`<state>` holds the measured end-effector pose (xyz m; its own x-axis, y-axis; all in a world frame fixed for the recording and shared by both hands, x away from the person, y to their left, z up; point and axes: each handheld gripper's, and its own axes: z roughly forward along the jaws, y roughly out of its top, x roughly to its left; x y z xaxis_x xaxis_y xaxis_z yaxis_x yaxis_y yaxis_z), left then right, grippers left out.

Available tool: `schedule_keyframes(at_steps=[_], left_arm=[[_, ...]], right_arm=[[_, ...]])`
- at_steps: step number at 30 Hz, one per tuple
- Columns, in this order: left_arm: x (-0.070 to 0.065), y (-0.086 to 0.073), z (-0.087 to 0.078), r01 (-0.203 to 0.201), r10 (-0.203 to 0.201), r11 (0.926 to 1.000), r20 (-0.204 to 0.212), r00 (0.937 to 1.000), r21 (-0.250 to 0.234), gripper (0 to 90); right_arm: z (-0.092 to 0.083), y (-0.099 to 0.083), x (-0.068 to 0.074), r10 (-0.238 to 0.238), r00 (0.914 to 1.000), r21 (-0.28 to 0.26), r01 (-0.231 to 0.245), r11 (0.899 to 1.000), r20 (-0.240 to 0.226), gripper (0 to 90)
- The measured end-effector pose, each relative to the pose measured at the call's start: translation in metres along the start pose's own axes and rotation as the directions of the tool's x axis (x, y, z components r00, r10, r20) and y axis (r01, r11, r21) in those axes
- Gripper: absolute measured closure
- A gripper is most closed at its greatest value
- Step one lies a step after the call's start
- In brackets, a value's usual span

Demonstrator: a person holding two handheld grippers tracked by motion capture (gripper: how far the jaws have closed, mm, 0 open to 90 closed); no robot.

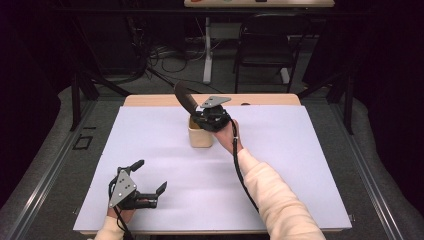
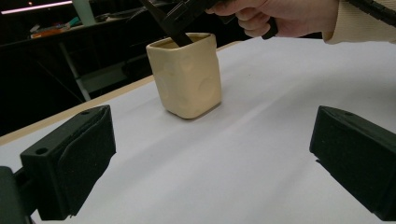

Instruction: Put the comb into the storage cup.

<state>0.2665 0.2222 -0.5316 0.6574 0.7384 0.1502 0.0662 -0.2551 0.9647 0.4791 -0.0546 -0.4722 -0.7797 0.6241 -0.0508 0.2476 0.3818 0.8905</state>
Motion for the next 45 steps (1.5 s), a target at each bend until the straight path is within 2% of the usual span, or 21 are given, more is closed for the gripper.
schedule_keyframes(at_steps=[22, 25, 30, 32, 38, 45], left_arm=[[0.000, 0.000, -0.001, -0.002, 0.002, 1.0000, -0.010, 1.0000, -0.004, 0.4], [0.000, 0.000, -0.001, -0.001, 0.001, 1.0000, -0.009, 1.0000, -0.005, 0.5], [0.000, 0.000, -0.001, -0.001, 0.001, 1.0000, -0.009, 1.0000, -0.004, 0.5], [0.000, 0.000, 0.000, -0.004, 0.004, 1.0000, -0.008, 1.0000, -0.003, 0.5], [0.000, 0.000, 0.000, -0.002, 0.002, 1.0000, -0.008, 1.0000, 0.001, 0.5], [0.000, 0.000, 0.000, -0.002, 0.002, 1.0000, -0.008, 1.0000, 0.001, 0.5]], right_arm=[[0.003, -0.002, 0.003, -0.006, 1.0000, 0.039, 0.006, 0.999, 0.002, 69.7], [0.003, -0.002, 0.004, -0.006, 1.0000, 0.043, 0.006, 0.999, 0.003, 63.6], [-0.005, -0.005, 0.007, 0.010, 0.9997, 0.066, -0.012, 0.998, 0.022, 44.5], [-0.010, -0.006, 0.007, 0.019, 0.9997, 0.068, -0.020, 0.998, 0.016, 38.7], [-0.027, -0.007, 0.004, 0.048, 0.9987, 0.064, -0.047, 0.997, -0.015, 25.2], [-0.045, -0.007, 0.005, 0.051, 0.9976, 0.062, -0.048, 0.997, -0.047, 16.0]])
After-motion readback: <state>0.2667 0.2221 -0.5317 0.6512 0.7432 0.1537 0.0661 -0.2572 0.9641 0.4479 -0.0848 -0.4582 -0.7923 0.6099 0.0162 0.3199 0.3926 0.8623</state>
